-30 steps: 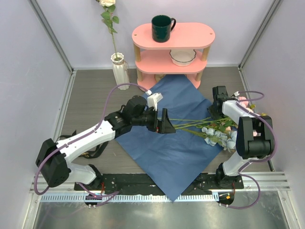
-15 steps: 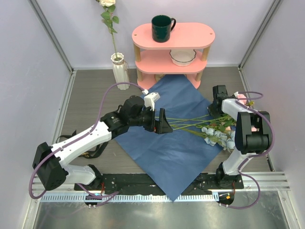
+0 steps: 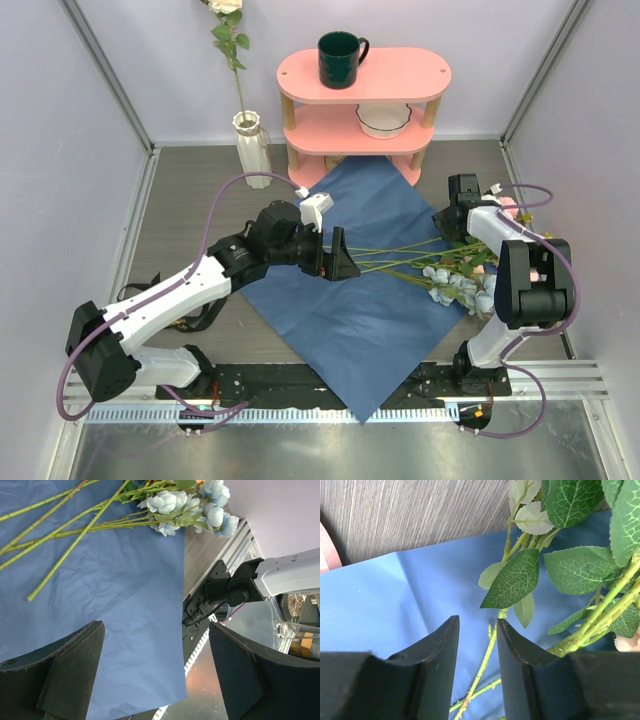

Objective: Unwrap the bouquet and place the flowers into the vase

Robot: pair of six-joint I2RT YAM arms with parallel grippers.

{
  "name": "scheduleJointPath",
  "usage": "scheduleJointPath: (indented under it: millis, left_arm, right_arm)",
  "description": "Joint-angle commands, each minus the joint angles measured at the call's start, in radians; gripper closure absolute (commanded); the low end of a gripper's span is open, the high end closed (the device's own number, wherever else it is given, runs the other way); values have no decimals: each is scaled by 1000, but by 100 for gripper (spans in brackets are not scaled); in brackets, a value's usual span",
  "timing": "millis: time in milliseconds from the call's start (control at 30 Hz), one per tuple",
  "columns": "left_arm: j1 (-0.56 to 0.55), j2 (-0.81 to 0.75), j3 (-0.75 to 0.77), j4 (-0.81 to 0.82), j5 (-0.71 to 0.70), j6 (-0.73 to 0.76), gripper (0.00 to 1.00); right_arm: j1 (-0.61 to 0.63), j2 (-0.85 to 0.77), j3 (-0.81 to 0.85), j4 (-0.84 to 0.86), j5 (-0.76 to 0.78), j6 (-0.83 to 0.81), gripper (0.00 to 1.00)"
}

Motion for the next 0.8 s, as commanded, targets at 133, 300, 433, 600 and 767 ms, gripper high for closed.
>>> scheduleJointPath:
  millis: [133, 300, 433, 600, 767]
  left_arm:
    - [-3, 13, 57, -1, 1, 34, 11]
    - [-5, 9, 58, -12, -7, 39, 11]
    - [-5, 3, 56, -18, -11, 42, 11]
    - [-3, 16, 59, -18, -4, 42, 11]
    - [-3, 10, 54, -13, -1, 37, 11]
  right_arm:
    - [-2, 15, 0, 30, 5, 3, 56]
    - [-1, 48, 6, 24, 14, 37, 57]
    - [-2, 43, -9, 27, 23, 49, 57]
    - [-2, 39, -18, 33, 29, 23, 57]
    - [-2, 15, -49, 49, 34, 40, 58]
